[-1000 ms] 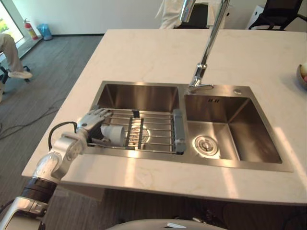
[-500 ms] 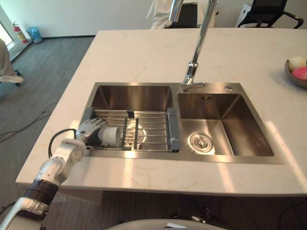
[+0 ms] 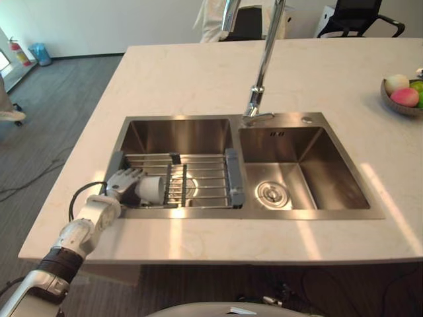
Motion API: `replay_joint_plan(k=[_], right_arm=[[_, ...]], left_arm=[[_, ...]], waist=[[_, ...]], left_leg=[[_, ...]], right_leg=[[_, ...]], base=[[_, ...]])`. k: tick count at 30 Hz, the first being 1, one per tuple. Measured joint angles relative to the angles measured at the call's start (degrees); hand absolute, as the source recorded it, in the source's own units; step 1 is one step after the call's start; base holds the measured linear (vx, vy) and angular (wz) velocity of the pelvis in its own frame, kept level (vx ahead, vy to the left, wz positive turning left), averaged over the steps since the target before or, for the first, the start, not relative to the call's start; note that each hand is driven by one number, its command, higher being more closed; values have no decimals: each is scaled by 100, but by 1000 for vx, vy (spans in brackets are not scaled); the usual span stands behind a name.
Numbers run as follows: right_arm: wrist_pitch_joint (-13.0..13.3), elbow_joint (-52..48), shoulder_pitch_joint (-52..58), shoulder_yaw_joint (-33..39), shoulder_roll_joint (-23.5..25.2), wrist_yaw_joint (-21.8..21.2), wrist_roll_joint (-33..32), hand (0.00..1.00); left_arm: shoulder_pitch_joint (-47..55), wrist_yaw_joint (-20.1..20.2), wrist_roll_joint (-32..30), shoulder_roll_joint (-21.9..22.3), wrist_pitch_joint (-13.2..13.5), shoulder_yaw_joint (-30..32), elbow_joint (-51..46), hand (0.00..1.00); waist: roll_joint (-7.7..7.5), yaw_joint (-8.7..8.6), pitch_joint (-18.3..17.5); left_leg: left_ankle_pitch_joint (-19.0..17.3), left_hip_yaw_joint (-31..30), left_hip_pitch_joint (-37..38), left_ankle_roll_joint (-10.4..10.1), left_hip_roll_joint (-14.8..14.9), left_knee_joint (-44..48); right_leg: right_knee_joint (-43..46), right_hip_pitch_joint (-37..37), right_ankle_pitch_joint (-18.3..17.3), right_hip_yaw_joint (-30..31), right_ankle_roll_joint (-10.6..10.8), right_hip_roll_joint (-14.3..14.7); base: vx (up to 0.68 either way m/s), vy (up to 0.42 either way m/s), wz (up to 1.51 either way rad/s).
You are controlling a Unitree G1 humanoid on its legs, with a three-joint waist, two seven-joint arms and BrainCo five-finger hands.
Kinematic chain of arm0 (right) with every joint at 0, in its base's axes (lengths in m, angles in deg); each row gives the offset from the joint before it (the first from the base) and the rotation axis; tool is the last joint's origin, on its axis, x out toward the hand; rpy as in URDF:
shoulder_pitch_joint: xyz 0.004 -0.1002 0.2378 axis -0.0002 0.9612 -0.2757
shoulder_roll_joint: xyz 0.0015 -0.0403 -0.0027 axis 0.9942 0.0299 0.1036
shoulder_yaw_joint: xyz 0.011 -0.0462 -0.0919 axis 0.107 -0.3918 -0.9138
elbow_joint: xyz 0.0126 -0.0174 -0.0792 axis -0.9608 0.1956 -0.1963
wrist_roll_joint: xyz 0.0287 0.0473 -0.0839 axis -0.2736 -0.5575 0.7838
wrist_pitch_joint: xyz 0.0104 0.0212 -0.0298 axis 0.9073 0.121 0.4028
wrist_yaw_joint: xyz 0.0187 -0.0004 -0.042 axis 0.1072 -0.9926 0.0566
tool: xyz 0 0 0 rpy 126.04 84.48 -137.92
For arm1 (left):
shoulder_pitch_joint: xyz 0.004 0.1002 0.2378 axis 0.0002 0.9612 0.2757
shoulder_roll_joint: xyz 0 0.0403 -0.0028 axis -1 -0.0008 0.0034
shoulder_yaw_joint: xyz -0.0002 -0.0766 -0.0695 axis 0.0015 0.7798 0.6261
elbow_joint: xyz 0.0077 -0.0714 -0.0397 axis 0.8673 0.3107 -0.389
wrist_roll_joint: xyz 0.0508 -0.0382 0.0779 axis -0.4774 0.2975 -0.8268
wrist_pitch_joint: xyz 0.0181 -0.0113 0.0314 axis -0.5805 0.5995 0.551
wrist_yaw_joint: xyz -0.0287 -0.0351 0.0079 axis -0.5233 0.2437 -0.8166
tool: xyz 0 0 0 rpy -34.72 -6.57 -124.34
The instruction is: Walk over to the sink, pick up the cup, carry it to the dishwasher, place the cup inside the dishwasher, then close the dishwasher door
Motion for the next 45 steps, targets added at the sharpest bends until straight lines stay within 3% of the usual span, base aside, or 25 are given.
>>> replay_joint_plan(k=[9,18,24,29,35,45], right_arm=[[-1,3,-133,-150,-13,1,176,0],[-28,193,-277,-149,-15,-30,221,0],[-145,191,-313,-153,-9,-62,225,0],[-240,191,-338,-144,-15,-128,225,0],[-288,188,-360,-103,-15,-240,230,0],[-404,189,-369,-99,-32,-292,440,0]], left_arm=[[-244,280,131,184,-45,-426,-62,0],[-375,608,287,373,-382,-612,-17,0],[-491,460,367,414,-411,-592,282,0],[-535,397,987,422,-519,-499,550,0],[-613,568,1670,581,-418,-126,928,0],[-711,1033,1864,572,-202,11,1142,0]], waist=[[75,-91,-49],[88,-127,-58],[91,-147,-60],[92,-169,-61],[90,-176,-60],[81,-175,-51]], left_leg=[[-2,-12,0,3,-1,0],[-5,-16,2,5,-2,0],[-5,-12,9,6,-3,0],[-4,-11,14,6,-3,0],[-4,-9,18,6,-2,-1],[-30,56,86,-3,-2,-1]], right_leg=[[3,2,2,-4,3,-1],[4,3,3,-2,5,-1],[5,5,11,11,9,-1],[4,8,14,15,11,-1],[2,15,14,16,10,0],[-3,48,13,58,12,0]], base=[[0,0,0],[0,0,0],[0,0,0],[0,0,0],[0,0,0],[0,0,-2]])
